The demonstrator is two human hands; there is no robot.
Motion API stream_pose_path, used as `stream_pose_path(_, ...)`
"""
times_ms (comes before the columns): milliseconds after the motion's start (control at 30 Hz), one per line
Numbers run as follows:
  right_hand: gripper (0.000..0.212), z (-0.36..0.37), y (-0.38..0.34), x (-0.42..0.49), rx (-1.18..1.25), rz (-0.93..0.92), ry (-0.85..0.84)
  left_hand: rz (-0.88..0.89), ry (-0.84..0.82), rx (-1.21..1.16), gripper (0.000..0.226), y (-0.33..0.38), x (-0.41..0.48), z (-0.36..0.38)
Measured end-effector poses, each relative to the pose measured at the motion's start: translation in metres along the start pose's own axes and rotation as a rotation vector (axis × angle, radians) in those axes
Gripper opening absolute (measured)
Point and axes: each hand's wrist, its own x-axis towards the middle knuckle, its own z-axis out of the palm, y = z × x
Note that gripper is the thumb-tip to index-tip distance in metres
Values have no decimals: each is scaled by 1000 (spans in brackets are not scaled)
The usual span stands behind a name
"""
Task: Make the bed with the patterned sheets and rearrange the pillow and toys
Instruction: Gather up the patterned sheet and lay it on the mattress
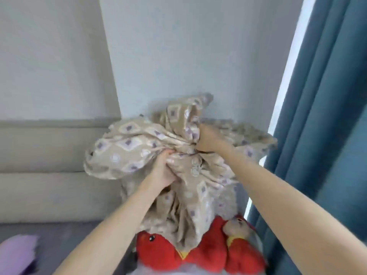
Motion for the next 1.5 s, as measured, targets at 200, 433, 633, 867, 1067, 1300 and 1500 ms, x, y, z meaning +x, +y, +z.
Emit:
stream_pose_path(200,29,149,71,-34,-144,183,-335,-433,133,784,62,-90,18,-44)
stream_pose_path(433,61,202,98,-58,-152,309,-516,239,289,1927,54,-93,21,-70)
stream_pose_path(633,96,164,84,-40,-164,226,-296,402,168,2124,94,-83,37,-84)
stream_pose_path(867,131,197,76,-51,-145,40,-639,-17,-21,2000,114,-107,65,-114)
stream_pose_path(1067,113,272,100,-48,-140,103,-728,-71,-101,2110,100,-160,107,-156)
stream_pose_path(1300,85,342,129,-36,-170,185,-810,-112,-74,2045,79,-218,159,-182)
stream_pose_path(1500,77,335,109,-35,-271,261,-791,-146,-87,1968,83,-214,155,-184)
